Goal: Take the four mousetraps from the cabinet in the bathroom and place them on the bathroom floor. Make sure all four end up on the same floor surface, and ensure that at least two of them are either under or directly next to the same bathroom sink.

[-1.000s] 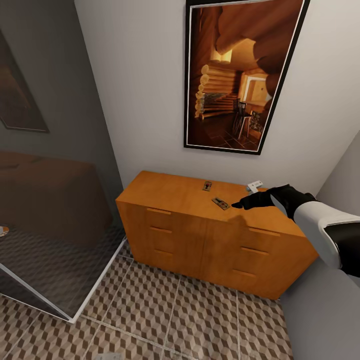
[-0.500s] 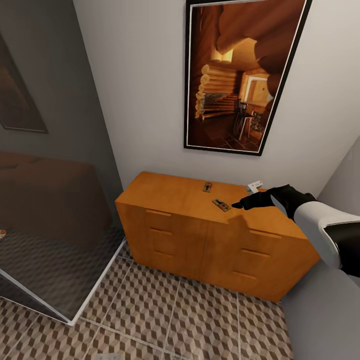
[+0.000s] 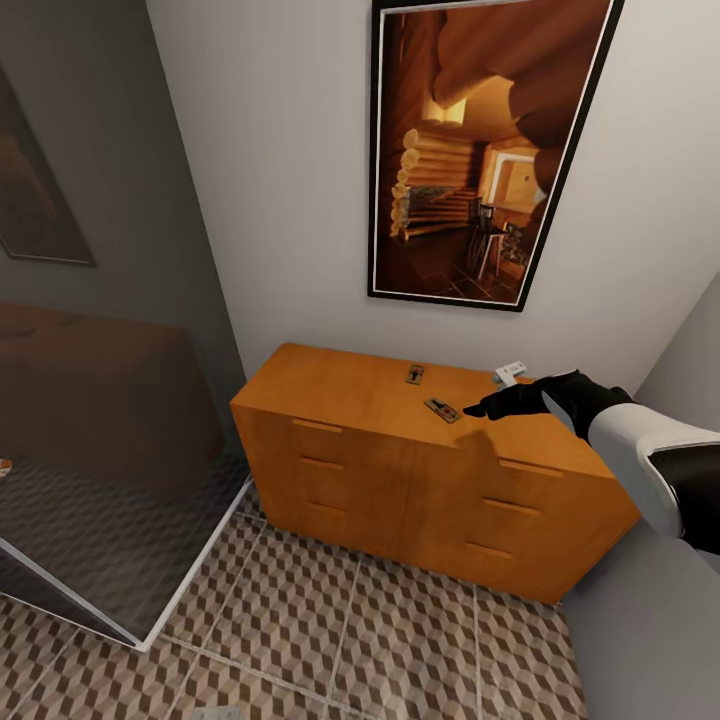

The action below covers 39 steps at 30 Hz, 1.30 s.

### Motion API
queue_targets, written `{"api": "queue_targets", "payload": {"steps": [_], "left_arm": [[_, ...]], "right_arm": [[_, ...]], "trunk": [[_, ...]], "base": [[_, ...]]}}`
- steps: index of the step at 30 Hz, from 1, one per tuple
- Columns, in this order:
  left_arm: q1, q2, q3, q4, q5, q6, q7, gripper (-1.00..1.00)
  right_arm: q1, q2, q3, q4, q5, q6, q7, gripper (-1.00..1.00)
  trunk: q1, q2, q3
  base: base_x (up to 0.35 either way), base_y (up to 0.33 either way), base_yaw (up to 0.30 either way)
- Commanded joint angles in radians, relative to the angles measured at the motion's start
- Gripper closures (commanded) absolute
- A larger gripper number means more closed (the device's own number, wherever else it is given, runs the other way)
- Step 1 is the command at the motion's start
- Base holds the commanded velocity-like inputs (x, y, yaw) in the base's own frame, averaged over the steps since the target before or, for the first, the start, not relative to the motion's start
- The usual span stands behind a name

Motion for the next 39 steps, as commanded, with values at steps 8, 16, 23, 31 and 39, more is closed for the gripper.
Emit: {"api": "queue_targets", "payload": {"steps": [8,16,23,31,39], "left_arm": [[-0.002,-0.001,-0.008,0.004,0.004,-0.006,0.002,-1.00],[-0.002,-0.001,-0.008,0.004,0.004,-0.006,0.002,-1.00],[-0.002,-0.001,-0.008,0.004,0.004,-0.006,0.002,-1.00],[-0.002,-0.001,-0.008,0.004,0.005,-0.006,0.002,-1.00],[-0.002,-0.001,-0.008,0.004,0.005,-0.006,0.002,-1.00]], "right_arm": [[0.000,-0.001,-0.005,0.000,0.010,0.003,0.005,-1.00],[0.000,0.000,-0.005,0.003,0.010,0.002,0.004,-1.00],[0.000,0.001,-0.005,0.004,0.010,0.002,0.003,-1.00],[0.000,0.001,-0.005,0.004,0.010,0.002,0.004,-1.00],[0.000,0.002,-0.004,0.004,0.009,0.002,0.004,-1.00]], "trunk": [[0.001,-0.002,-0.002],[0.001,-0.002,-0.002],[0.001,-0.002,-0.002],[0.001,-0.002,-0.002],[0.001,-0.002,-0.002]], "base": [[0.015,0.000,0.000],[0.063,0.000,0.000],[0.023,0.000,0.000],[0.003,0.000,0.000],[0.000,0.000,0.000]]}}
